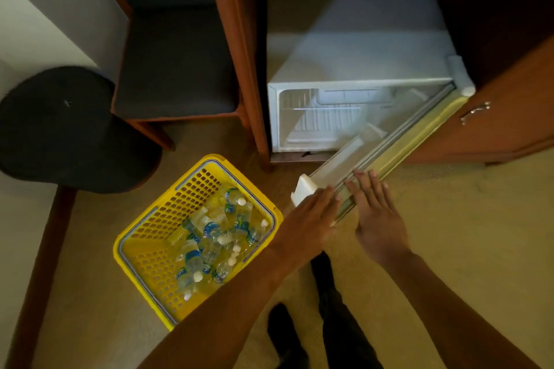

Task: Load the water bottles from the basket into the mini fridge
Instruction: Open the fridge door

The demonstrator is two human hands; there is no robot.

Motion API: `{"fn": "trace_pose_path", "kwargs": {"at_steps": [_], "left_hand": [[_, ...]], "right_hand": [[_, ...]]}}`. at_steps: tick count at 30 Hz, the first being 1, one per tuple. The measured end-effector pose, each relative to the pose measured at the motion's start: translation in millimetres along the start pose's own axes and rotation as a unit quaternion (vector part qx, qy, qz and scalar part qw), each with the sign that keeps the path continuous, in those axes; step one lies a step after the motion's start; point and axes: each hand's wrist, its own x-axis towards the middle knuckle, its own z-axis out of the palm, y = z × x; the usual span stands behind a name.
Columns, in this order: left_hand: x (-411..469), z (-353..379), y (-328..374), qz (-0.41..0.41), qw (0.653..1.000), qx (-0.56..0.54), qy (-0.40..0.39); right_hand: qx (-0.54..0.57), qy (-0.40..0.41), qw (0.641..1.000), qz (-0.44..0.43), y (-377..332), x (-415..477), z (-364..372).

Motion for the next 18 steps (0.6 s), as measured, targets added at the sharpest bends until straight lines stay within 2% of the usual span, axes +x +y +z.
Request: {"fn": "trace_pose_path", "kwargs": {"at_steps": [8, 13, 16, 18], "left_hand": [[-11.4, 26.9, 67.5, 0.159, 0.985, -0.006, -0.065], [10.6, 35.5, 96.1, 0.218, 0.971, -0.026, -0.093], [51.3, 40.9, 105.4, 0.223, 0.970, -0.021, -0.092], [96.7, 49.6, 121.2, 0.237, 0.968, -0.010, -0.079]], "right_hand": [[0.110, 0.001, 0.990, 0.088, 45.0, -97.9, -6.4], [0.205, 0.065, 0.958, 0.192, 80.1, -148.2, -11.2], [0.185, 0.118, 0.933, 0.286, 92.4, -156.9, -11.7], [0.124, 0.128, 0.924, 0.338, 112.0, -159.9, -9.7]]}}
